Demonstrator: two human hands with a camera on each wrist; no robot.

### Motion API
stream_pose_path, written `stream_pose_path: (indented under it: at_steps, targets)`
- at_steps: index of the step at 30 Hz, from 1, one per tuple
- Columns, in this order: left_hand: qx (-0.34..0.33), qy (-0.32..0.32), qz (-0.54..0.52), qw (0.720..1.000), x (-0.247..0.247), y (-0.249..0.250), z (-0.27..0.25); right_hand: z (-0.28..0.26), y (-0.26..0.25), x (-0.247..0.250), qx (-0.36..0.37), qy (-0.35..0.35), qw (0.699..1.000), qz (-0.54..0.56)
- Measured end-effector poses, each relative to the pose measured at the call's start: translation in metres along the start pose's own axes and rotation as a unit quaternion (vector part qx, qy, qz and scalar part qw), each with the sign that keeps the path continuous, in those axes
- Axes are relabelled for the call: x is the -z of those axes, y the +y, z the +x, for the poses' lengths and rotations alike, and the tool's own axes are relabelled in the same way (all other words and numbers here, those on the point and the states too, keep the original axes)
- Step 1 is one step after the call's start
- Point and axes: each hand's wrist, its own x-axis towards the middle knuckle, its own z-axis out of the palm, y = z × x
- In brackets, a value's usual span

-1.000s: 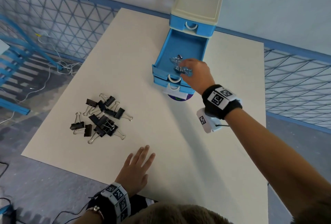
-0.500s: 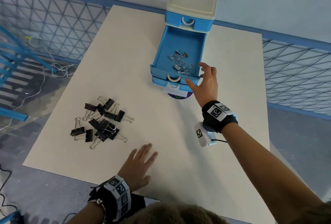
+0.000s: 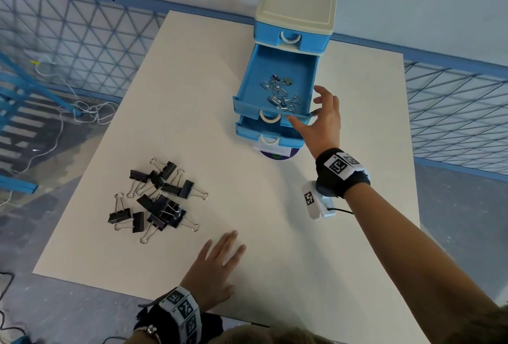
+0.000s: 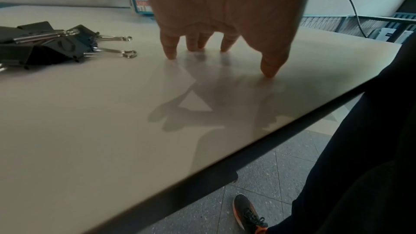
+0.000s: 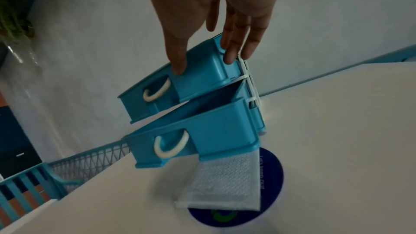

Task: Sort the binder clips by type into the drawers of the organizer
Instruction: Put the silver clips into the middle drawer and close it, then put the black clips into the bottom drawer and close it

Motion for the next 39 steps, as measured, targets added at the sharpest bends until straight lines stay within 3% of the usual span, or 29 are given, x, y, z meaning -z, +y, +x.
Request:
stream_pose_path:
  at_steps: [13,24,32,39]
  targets:
    - [0.026,-0.008,-0.019,0.999,-0.008,0.007,-0.003,0.070,0.021,0.008,-0.010,0.001,0.994,-0.108]
    - [0.054,-0.011,-0.025,0.998,-0.014,0.016,-0.001,0.109,0.024,0.009,-0.054,-0.042,0.980,-0.189]
    - [0.067,-0.051,-0.033,0.996,-0.009,0.020,0.001,0.134,0.026,-0.001,-0.119,-0.042,0.976,-0.177]
    - [0.073,-0.044,-0.029,0.996,-0.010,0.023,0.003,0.159,0.025,0.006,-0.151,-0.065,0.967,-0.197]
